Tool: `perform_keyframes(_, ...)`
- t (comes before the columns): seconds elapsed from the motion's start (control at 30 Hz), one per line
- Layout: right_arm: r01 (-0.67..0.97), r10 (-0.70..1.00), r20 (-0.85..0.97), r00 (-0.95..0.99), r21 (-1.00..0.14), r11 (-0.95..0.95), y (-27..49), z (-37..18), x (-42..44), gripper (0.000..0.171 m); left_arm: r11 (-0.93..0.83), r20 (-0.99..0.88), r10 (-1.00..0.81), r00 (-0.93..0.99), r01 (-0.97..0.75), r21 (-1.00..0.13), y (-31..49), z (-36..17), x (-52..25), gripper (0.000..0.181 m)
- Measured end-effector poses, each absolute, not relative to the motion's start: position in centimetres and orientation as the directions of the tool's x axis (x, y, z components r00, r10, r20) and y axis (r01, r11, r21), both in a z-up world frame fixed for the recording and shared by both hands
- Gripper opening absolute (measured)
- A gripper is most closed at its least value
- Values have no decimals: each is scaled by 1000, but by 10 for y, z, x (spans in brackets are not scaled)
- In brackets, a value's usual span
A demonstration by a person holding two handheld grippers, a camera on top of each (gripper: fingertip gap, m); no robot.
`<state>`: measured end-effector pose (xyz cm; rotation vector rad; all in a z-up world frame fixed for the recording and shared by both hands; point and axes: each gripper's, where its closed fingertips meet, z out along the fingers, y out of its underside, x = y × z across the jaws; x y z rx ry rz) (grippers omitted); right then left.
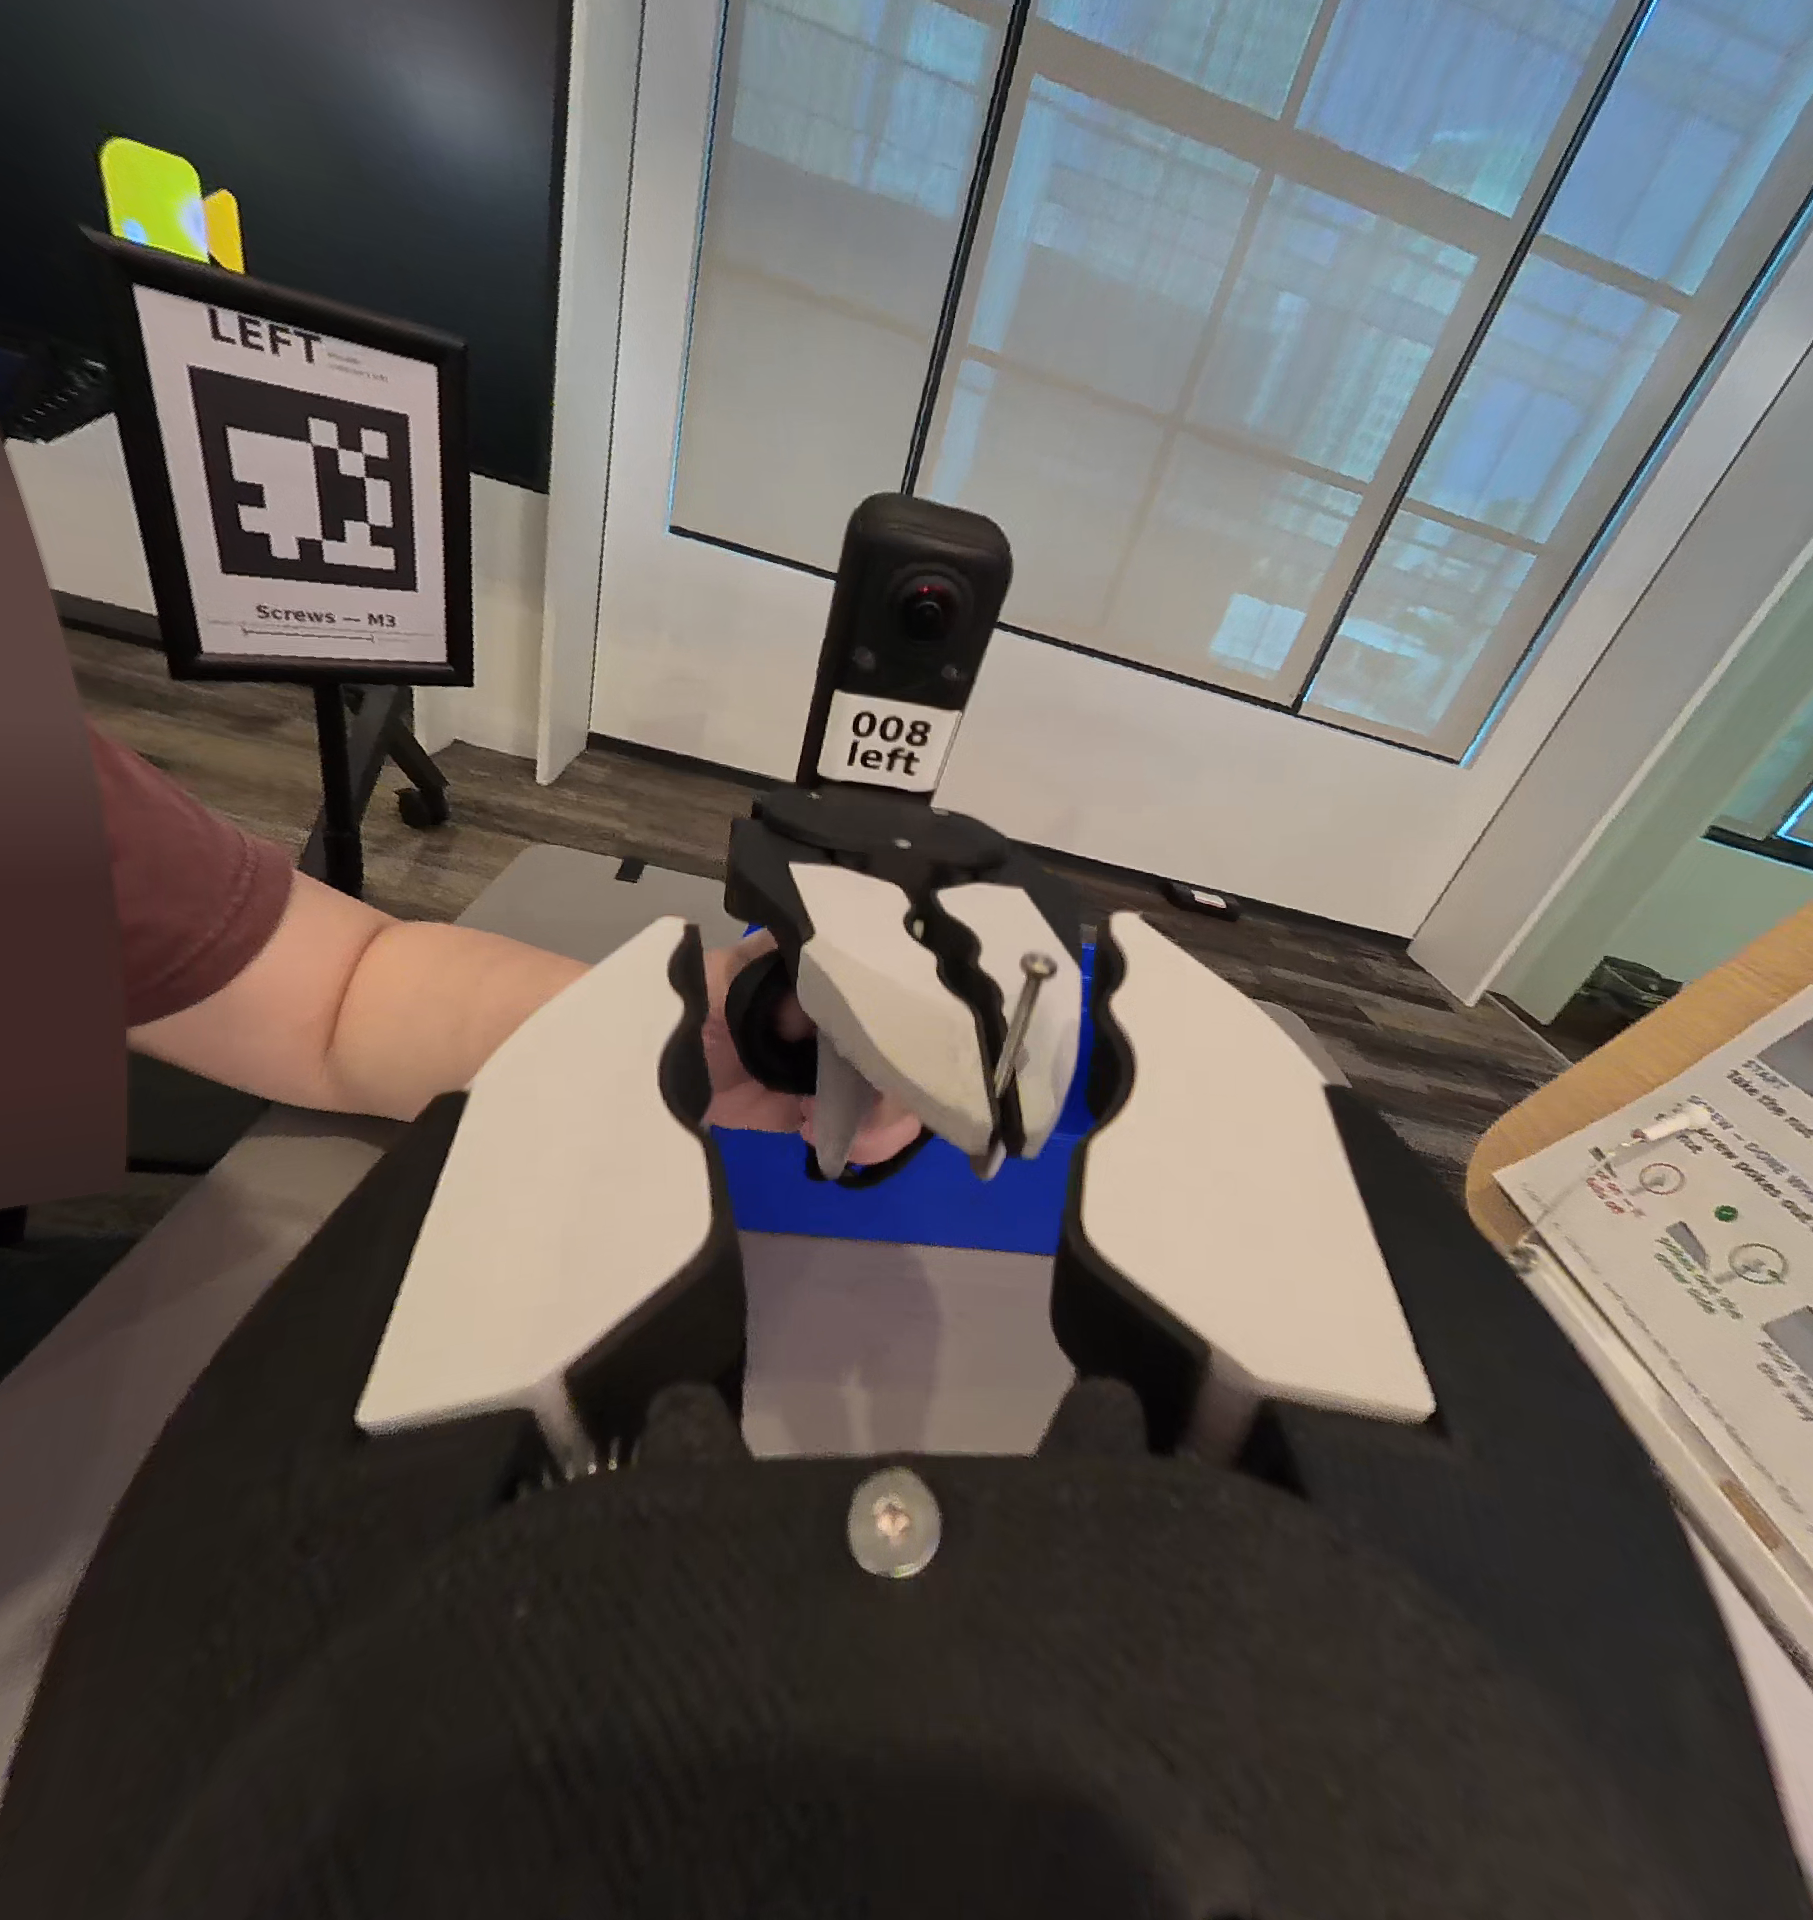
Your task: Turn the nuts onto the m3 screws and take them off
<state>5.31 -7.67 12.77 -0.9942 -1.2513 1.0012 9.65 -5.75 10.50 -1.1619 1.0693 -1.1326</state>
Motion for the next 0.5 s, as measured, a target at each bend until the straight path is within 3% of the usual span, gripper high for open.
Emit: perform_keyframes(0.5,2,949,311,58,-950,311,-81,124,50,79,76,-60,-983,175,90,-993,-52,110,89,2)
